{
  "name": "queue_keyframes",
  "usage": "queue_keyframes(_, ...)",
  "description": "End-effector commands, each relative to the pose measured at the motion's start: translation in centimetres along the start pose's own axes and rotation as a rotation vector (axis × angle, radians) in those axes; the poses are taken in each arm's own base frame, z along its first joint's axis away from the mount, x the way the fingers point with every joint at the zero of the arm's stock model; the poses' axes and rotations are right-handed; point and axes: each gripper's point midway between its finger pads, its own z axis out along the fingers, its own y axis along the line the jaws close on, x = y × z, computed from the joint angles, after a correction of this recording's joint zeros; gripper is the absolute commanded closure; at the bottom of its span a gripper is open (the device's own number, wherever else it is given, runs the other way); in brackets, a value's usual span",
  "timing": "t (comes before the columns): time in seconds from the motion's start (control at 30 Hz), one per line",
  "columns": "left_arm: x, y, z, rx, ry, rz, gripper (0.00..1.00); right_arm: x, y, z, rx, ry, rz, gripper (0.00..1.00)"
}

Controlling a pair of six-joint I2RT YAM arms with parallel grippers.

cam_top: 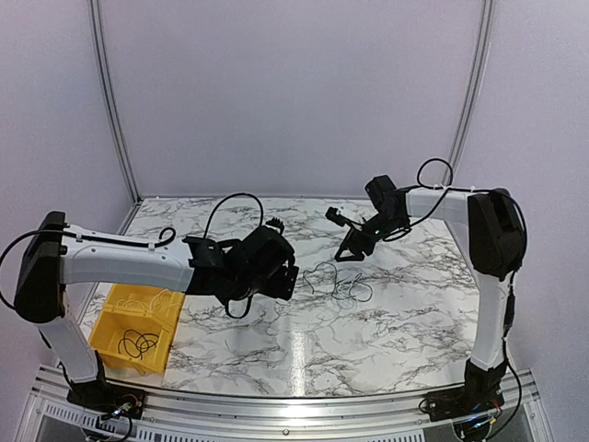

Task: Untangle the cables

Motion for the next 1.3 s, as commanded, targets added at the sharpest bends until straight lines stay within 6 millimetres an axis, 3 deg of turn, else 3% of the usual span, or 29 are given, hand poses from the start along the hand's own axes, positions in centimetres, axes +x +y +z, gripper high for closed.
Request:
queue_keyframes(0.0, -2.6, -1.2, -0.1, 0.133, -0.117, -0.139, 0.01, -0.1, 0.8, 1.8, -0.059, 0.025, -0.002, 0.41)
queue_keyframes(0.13, -1.9, -2.4, 1.6, 0.284, -0.083, -0.251, 0.09, 0.8, 1.4, 3.7, -0.127, 0.051, 0.009, 0.52)
queue_keyframes(0.23, -0.5, -2.2, 3.7, 0.369, -0.005, -0.42, 0.24, 0.5, 2.1, 4.3, -0.168, 0.054, 0.015, 0.78)
queue_keyframes(0.3, 0.2, -2.3, 4.9, 0.39, 0.037, -0.479, 0.26, 0.1, 2.7, 4.2, -0.197, 0.049, 0.018, 0.93)
queue_keyframes(0.37, 0.7, -2.7, 5.9, 0.397, 0.052, -0.493, 0.27, -0.1, 3.3, 3.9, -0.221, 0.033, 0.018, 1.0)
queue_keyframes(0.6, 2.4, -4.1, 10.3, 0.435, 0.138, -0.631, 0.3, 0.8, 4.0, 3.9, -0.217, 0.034, 0.014, 1.0)
queue_keyframes(0.83, 4.3, -6.1, 12.7, 0.51, 0.222, -0.733, 0.43, 2.3, 4.3, 4.8, -0.226, 0.05, 0.034, 1.0)
queue_keyframes(1.13, 5.3, -8.2, 13.3, 0.604, 0.296, -0.775, 0.7, 2.0, 4.1, 4.8, -0.216, 0.041, 0.028, 0.94)
queue_keyframes(1.27, 5.2, -8.2, 12.6, 0.625, 0.299, -0.756, 0.89, 2.4, 4.1, 4.5, -0.2, 0.059, 0.034, 0.79)
